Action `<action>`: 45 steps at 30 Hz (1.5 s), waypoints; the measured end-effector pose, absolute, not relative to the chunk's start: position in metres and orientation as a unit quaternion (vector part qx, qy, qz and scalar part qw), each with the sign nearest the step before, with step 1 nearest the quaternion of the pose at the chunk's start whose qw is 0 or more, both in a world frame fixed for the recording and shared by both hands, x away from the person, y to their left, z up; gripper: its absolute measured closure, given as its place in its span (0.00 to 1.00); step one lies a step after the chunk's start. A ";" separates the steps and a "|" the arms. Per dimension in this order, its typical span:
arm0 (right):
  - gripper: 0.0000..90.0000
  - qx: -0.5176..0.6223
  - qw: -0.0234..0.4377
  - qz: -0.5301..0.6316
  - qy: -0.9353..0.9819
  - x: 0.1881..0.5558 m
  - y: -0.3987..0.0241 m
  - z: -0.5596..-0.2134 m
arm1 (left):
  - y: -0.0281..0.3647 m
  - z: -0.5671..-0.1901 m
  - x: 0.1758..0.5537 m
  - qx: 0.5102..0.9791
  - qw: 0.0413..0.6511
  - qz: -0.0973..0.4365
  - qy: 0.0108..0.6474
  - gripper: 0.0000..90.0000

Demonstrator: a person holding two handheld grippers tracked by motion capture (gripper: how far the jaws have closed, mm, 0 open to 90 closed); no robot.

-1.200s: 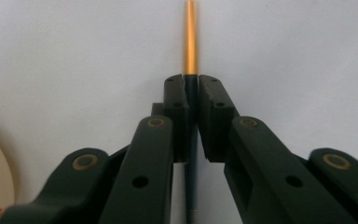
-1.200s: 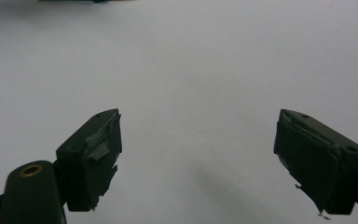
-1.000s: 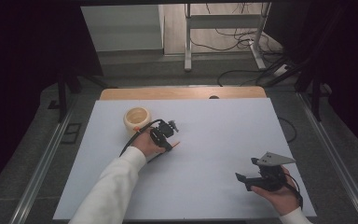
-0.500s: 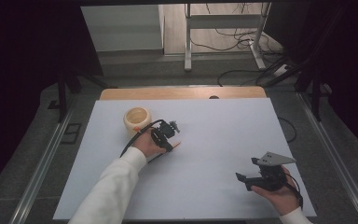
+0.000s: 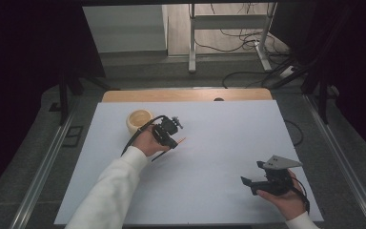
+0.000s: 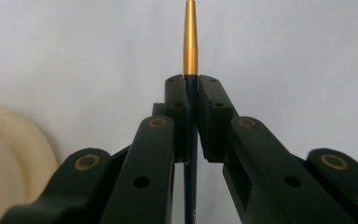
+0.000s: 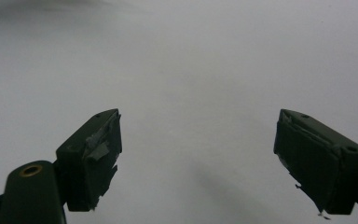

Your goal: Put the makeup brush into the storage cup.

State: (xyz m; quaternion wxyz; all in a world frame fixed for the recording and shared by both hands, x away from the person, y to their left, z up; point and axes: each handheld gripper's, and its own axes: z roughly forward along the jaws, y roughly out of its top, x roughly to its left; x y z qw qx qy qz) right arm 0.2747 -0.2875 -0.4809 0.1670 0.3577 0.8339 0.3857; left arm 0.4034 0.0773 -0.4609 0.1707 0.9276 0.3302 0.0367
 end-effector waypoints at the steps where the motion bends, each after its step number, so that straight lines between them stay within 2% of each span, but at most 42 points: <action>1: 0.17 0.358 0.167 0.386 0.834 0.275 -0.287 -0.481 | 0.079 -0.457 0.403 0.926 0.177 0.039 0.331 0.93; 45: 0.17 0.362 0.168 0.384 0.833 0.277 -0.289 -0.483 | 0.115 -0.388 0.382 0.887 0.306 0.084 0.336 0.93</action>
